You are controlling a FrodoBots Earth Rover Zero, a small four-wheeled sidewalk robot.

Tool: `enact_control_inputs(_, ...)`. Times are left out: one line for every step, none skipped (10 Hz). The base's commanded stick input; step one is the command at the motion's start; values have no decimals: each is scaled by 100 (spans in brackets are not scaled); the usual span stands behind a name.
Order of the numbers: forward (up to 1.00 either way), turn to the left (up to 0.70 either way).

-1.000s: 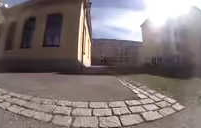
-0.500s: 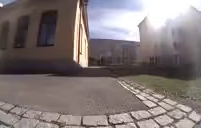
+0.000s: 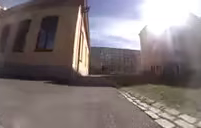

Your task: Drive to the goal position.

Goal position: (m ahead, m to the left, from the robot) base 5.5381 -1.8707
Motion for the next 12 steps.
enact_control_inputs(85,0)
enact_control_inputs(85,0)
enact_control_inputs(85,0)
enact_control_inputs(85,0)
enact_control_inputs(85,0)
enact_control_inputs(83,0)
enact_control_inputs(77,0)
enact_control_inputs(70,0)
enact_control_inputs(70,0)
enact_control_inputs(70,0)
enact_control_inputs(70,0)
enact_control_inputs(70,0)
